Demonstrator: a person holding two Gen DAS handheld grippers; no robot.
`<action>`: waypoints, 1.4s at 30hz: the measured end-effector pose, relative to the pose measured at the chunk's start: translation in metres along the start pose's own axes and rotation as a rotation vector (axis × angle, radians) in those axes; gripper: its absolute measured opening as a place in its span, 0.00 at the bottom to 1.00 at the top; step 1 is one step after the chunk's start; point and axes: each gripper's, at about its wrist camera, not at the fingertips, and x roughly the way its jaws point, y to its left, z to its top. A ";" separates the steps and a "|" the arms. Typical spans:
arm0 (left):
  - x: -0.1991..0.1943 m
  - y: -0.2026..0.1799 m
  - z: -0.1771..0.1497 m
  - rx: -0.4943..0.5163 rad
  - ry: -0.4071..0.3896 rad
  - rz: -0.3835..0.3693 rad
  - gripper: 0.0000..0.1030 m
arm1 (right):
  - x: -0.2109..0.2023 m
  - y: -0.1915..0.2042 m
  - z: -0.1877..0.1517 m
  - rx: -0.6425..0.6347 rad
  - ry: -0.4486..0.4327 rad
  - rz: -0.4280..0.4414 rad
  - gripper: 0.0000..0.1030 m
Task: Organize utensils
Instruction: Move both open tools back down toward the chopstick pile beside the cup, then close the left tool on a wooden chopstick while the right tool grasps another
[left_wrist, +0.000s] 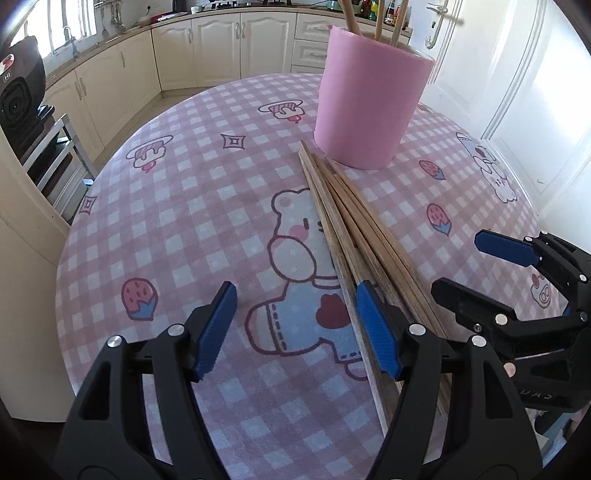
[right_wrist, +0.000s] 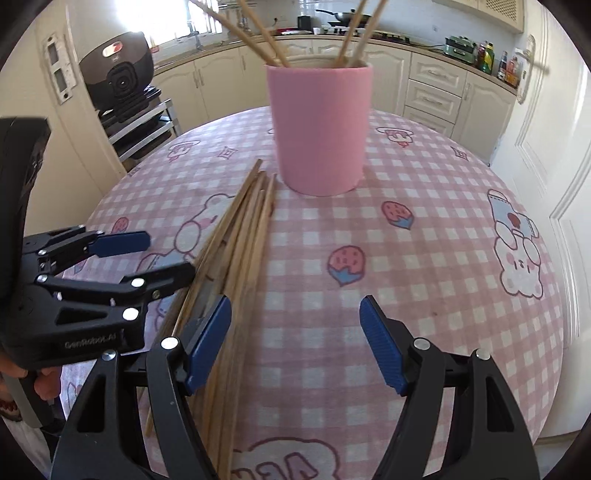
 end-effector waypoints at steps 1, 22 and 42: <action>0.002 -0.004 0.001 0.013 0.001 0.009 0.68 | 0.001 -0.002 0.000 0.008 0.002 0.001 0.67; 0.025 -0.001 0.026 0.056 0.015 0.056 0.64 | 0.025 0.006 0.037 -0.027 0.114 0.087 0.25; 0.037 0.009 0.061 0.033 0.060 0.048 0.29 | 0.061 0.023 0.075 -0.103 0.240 -0.006 0.14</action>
